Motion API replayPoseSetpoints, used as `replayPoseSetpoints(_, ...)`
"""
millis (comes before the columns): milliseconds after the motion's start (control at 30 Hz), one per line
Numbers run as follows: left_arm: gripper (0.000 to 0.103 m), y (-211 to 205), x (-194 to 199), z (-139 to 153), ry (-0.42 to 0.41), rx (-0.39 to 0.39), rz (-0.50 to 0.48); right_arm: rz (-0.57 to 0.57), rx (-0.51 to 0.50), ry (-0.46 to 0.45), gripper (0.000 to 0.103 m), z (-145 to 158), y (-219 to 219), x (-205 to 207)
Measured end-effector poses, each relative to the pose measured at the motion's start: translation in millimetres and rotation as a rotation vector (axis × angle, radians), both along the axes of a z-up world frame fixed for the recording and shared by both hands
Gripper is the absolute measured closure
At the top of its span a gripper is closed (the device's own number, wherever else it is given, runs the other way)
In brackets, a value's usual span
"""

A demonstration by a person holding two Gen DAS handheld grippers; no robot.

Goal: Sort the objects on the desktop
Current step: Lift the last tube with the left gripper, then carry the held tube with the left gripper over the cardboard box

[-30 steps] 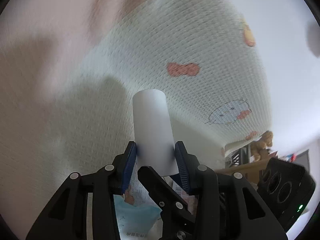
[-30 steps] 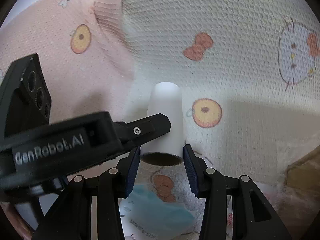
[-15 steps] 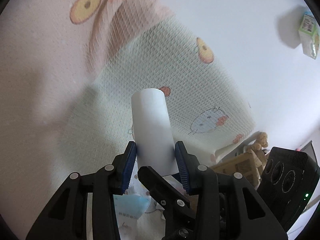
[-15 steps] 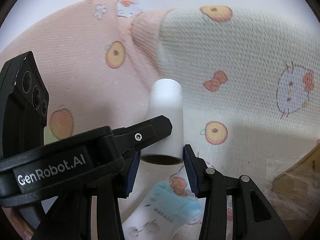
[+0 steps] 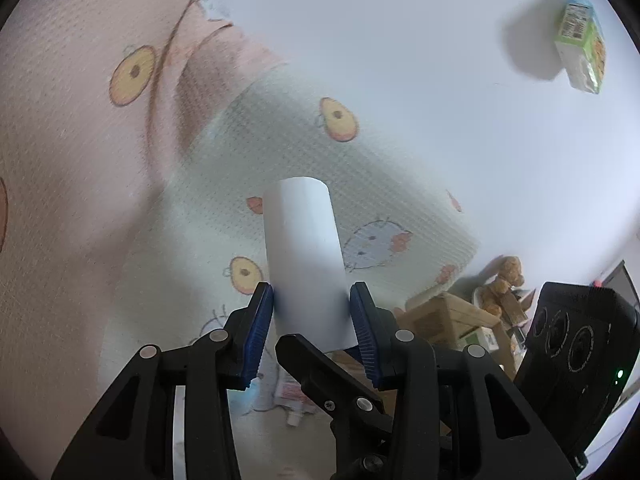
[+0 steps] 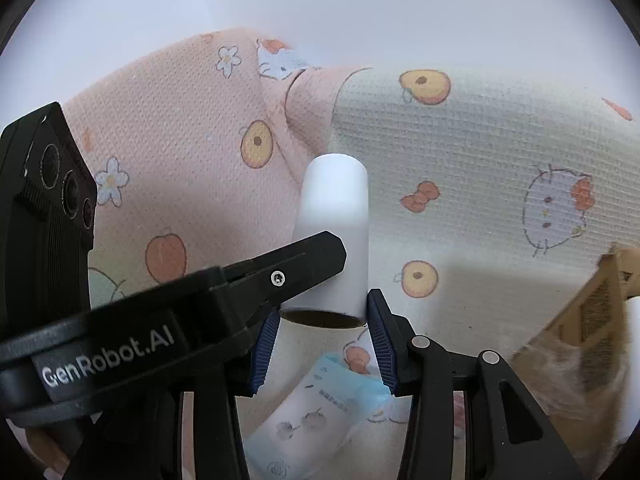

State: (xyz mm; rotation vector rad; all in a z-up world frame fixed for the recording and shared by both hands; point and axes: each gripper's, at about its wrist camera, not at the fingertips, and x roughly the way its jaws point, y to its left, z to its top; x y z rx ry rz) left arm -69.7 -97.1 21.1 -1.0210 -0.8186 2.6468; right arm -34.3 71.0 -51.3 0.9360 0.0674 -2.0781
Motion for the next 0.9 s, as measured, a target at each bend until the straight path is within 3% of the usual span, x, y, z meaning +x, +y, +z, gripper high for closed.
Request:
replayPoseSetpoints(433,0.059,50,12,47,0.098,-0.064,-0.053,-0.037,-0.07,0.075,0.062,45,50,8)
replayPoseSetpoints(900,0.059,114,-8,54,0.091,-0.125,-0.188,-0.13,-0.07,0.062,0.062,56,110,-8)
